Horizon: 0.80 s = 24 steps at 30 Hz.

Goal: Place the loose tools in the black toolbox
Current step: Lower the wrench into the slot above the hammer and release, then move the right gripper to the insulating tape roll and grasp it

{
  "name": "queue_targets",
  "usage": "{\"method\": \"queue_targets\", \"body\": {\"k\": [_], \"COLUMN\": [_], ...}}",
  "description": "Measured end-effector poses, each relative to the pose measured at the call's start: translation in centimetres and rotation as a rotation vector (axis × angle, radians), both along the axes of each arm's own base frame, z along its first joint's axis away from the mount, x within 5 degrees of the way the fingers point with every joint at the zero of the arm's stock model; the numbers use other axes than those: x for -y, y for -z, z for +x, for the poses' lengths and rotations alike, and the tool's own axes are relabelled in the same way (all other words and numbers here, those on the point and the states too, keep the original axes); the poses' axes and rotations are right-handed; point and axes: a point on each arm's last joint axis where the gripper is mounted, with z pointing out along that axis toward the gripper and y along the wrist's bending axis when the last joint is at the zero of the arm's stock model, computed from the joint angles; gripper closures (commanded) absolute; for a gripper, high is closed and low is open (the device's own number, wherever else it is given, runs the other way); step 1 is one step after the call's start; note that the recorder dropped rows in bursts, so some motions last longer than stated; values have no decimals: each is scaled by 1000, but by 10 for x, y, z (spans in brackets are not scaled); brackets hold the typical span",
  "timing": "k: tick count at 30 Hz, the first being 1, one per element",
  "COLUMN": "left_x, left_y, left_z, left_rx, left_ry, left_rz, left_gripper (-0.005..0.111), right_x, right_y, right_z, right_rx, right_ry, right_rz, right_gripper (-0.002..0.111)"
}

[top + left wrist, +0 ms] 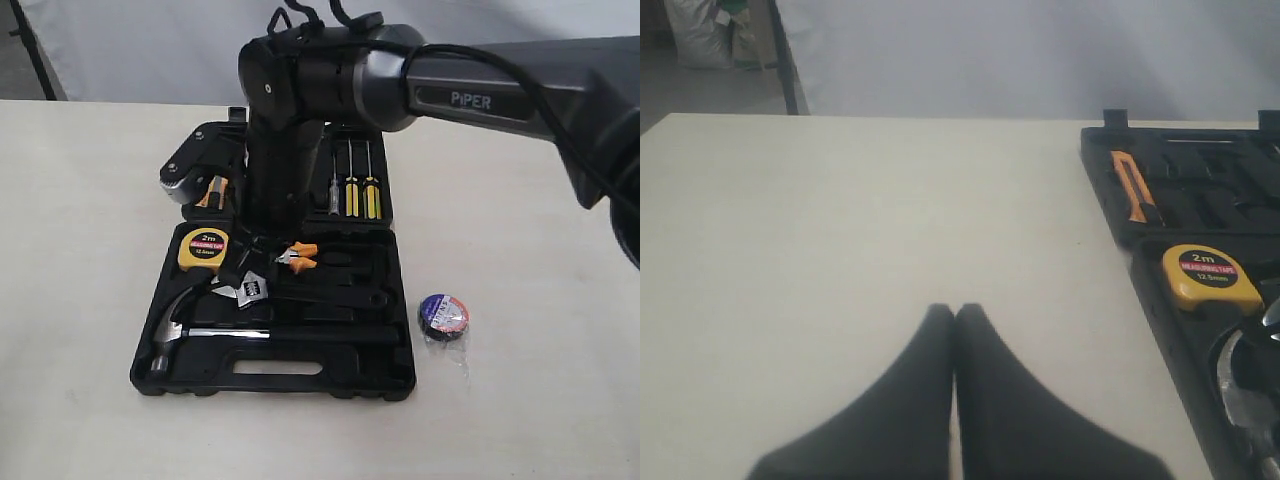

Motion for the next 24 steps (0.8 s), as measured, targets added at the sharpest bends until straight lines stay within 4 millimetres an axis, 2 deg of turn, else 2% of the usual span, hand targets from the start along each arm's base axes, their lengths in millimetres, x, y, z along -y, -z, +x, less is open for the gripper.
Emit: {"method": "queue_targets", "body": {"k": [2, 4, 5, 7, 9, 14, 16, 17, 18, 19, 20, 21, 22, 23, 24], "left_x": [0, 0, 0, 0, 0, 0, 0, 0, 0, 0, 0, 0, 0, 0, 0], "left_y": [0, 0, 0, 0, 0, 0, 0, 0, 0, 0, 0, 0, 0, 0, 0], "left_z": [0, 0, 0, 0, 0, 0, 0, 0, 0, 0, 0, 0, 0, 0, 0], "left_rx": [0, 0, 0, 0, 0, 0, 0, 0, 0, 0, 0, 0, 0, 0, 0], "left_ry": [0, 0, 0, 0, 0, 0, 0, 0, 0, 0, 0, 0, 0, 0, 0], "left_rz": [0, 0, 0, 0, 0, 0, 0, 0, 0, 0, 0, 0, 0, 0, 0], "left_gripper": [105, 105, 105, 105, 105, 105, 105, 105, 105, 105, 105, 105, 105, 105, 105], "right_x": [0, 1, 1, 1, 0, -1, 5, 13, 21, 40, 51, 77, 103, 118, 142], "right_y": [-1, 10, 27, 43, 47, 36, 19, -3, -16, -38, -44, -50, -46, -42, -32], "right_z": [0, 2, 3, 3, 3, 2, -4, -8, -11, -20, -24, -34, -44, -47, -51], "right_rx": [1, -7, -25, -59, -75, -64, -88, -95, -89, -74, -70, -72, -95, -110, -139], "right_ry": [23, 42, 63, 82, 88, 117, 193, 261, 293, 347, 374, 436, 508, 553, 646], "right_rz": [0, -18, -35, -62, -66, -49, -40, -13, 3, 27, 34, 38, 24, 15, 0], "right_gripper": [109, 109, 109, 109, 109, 109, 109, 109, 109, 109, 109, 109, 108, 108, 108]}}
